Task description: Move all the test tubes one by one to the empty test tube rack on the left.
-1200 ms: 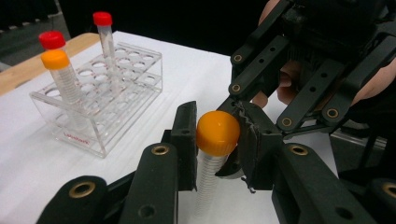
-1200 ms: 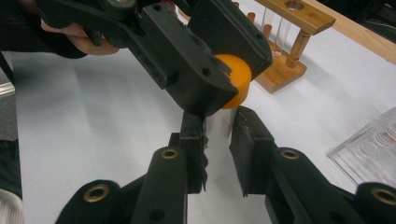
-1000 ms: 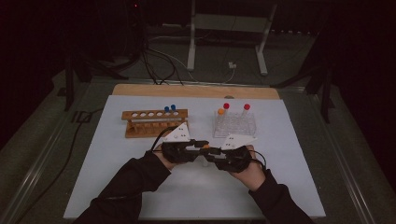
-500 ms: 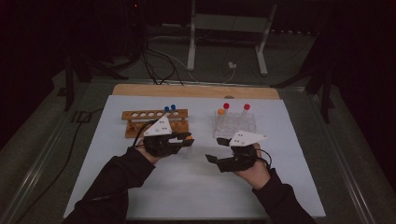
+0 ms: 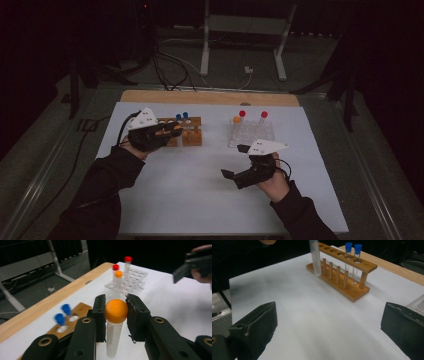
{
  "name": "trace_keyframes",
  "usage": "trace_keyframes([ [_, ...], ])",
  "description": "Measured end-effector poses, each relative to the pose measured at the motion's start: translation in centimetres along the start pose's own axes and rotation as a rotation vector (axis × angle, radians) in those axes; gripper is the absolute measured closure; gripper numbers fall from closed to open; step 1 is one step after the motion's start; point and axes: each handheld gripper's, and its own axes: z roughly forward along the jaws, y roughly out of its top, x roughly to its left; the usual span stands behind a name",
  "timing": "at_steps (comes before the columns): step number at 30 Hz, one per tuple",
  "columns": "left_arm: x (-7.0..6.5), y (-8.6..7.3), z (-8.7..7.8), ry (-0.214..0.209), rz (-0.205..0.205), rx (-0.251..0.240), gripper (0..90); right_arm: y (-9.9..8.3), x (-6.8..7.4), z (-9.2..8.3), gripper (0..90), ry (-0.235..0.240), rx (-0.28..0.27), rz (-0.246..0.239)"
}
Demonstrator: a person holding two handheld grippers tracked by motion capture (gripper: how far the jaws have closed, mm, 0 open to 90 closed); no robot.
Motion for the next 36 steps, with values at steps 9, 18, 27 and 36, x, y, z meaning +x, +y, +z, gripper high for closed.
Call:
trace_keyframes([
  [9, 3.3, 0.9, -0.7, 0.1, -0.034, -0.024, 71.8, -0.1, -0.1, 0.0, 0.0, -0.001, 0.0, -0.003],
  [18, 5.3, 0.6, 0.6, 0.205, -0.072, -0.083, 71.8, -0.3, -0.3, 0.0, 0.0, 0.003, 0.003, 0.0],
  [27, 6.1, -0.4, 2.9, 0.263, -0.086, -0.05, 71.8, -0.4, -0.5, -0.1, 0.0, 0.009, 0.002, 0.004],
  [36, 6.4, -2.8, 4.5, 0.262, -0.142, -0.014, 71.7, -0.6, -0.6, -0.3, 0.0, 0.01, -0.01, 0.004],
])
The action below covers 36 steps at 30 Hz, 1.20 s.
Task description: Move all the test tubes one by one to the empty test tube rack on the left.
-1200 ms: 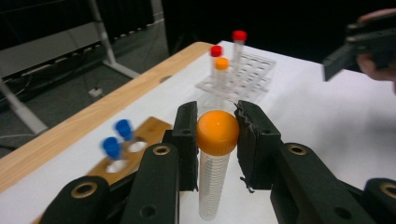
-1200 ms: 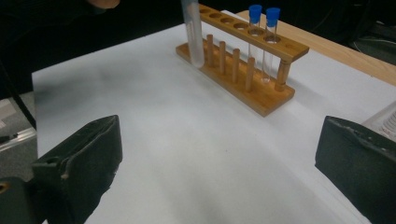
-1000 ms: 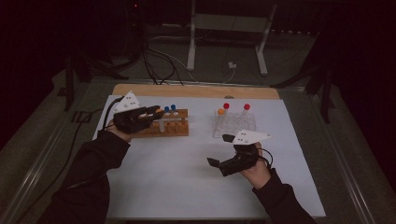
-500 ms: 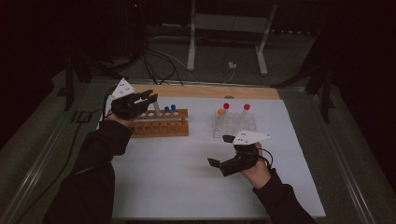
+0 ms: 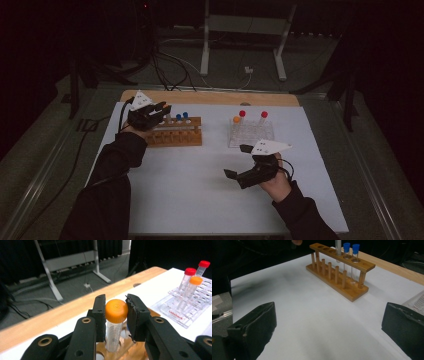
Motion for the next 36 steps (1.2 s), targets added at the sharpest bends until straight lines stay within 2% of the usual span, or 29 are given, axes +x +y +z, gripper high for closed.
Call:
trace_keyframes([
  [14, -0.3, -2.3, 1.7, 0.0, -0.014, 0.055, 71.7, -0.1, 0.0, 0.1, 0.0, 0.006, 0.002, -0.002],
  [19, -0.2, -2.3, 1.7, -0.006, -0.028, 0.056, 71.5, -0.2, -0.2, 0.0, 0.0, 0.006, 0.002, 0.004],
  [23, -0.2, -2.3, 1.5, -0.016, -0.018, 0.063, 70.7, -0.1, -0.2, 0.0, 0.0, 0.007, -0.001, 0.005],
  [24, -0.2, -2.2, 1.4, -0.019, -0.019, 0.066, 69.1, -0.1, -0.2, -0.1, 0.0, 0.005, -0.004, 0.005],
  [26, -0.2, -1.8, 0.9, -0.028, -0.028, 0.041, 56.1, 0.0, -0.2, -0.2, 0.0, 0.001, -0.01, 0.006],
  [29, -0.4, -1.1, -0.2, -0.032, -0.028, 0.019, 42.6, 0.2, -0.4, -0.5, 0.0, -0.011, -0.021, 0.01],
  [31, -0.5, -0.6, -1.0, -0.061, -0.038, 0.011, 35.5, 0.3, -0.7, -0.6, 0.0, -0.021, -0.025, 0.011],
  [33, -0.9, -0.2, -1.8, -0.066, -0.023, 0.01, 27.3, 0.5, -1.0, -0.8, 0.0, -0.042, -0.028, 0.013],
  [35, -1.3, 0.1, -2.6, -0.092, -0.022, 0.006, 17.9, 0.7, -1.3, -1.0, 0.0, -0.064, -0.03, 0.008],
  [36, -1.5, 0.2, -3.1, -0.1, -0.023, 0.001, 16.1, 0.7, -1.5, -1.0, 0.0, -0.064, -0.035, 0.011],
])
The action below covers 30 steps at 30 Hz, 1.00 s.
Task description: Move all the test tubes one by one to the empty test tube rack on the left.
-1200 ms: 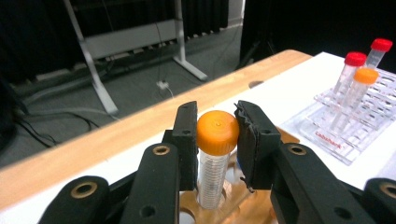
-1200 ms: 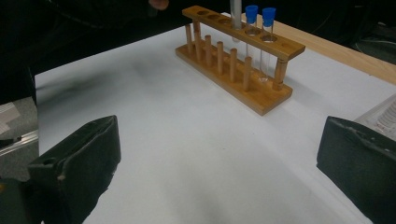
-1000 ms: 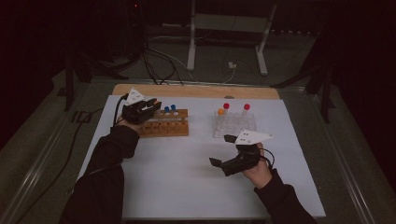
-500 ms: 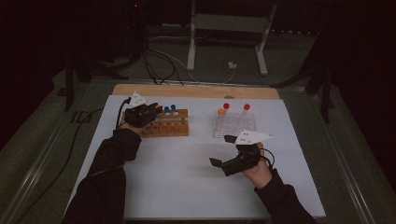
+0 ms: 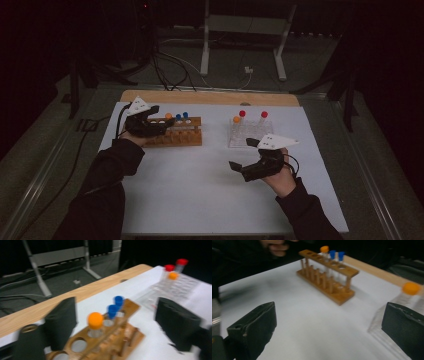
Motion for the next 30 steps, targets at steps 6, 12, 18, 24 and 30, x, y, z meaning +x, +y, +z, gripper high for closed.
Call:
trace_keyframes([
  [6, -1.9, -0.2, -2.1, -0.073, 0.02, -0.036, 4.0, 0.2, -1.9, 0.3, 8.8, -0.045, -0.005, 0.06],
  [12, -4.1, -1.7, -3.2, -0.142, 0.027, -0.035, 3.7, -0.4, -3.6, 1.9, 16.9, -0.127, 0.039, 0.079],
  [18, -6.2, -3.4, -3.8, -0.203, 0.035, -0.019, 3.6, -0.8, -5.2, 3.5, 36.8, -0.194, 0.074, 0.11],
  [24, -7.5, -4.5, -3.9, -0.223, 0.051, -0.023, 3.6, -0.6, -6.8, 4.9, 50.1, -0.241, 0.11, 0.133],
  [30, -8.0, -4.8, -3.8, -0.231, 0.064, -0.015, 3.7, -0.1, -7.7, 6.6, 57.5, -0.267, 0.151, 0.138],
])
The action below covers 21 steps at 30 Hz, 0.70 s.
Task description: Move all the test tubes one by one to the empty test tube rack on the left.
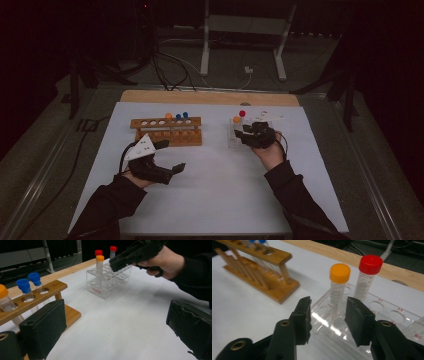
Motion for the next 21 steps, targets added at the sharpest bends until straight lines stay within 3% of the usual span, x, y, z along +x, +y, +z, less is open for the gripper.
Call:
trace_keyframes([
  [11, 0.0, -0.3, 0.2, -0.019, 0.001, 0.026, 3.7, 0.9, -0.4, 2.2, 65.0, -0.038, 0.056, 0.041],
  [21, -0.1, -0.4, 0.4, -0.025, 0.003, 0.033, 3.7, 1.4, -0.1, 3.4, 74.0, -0.069, 0.085, 0.038],
])
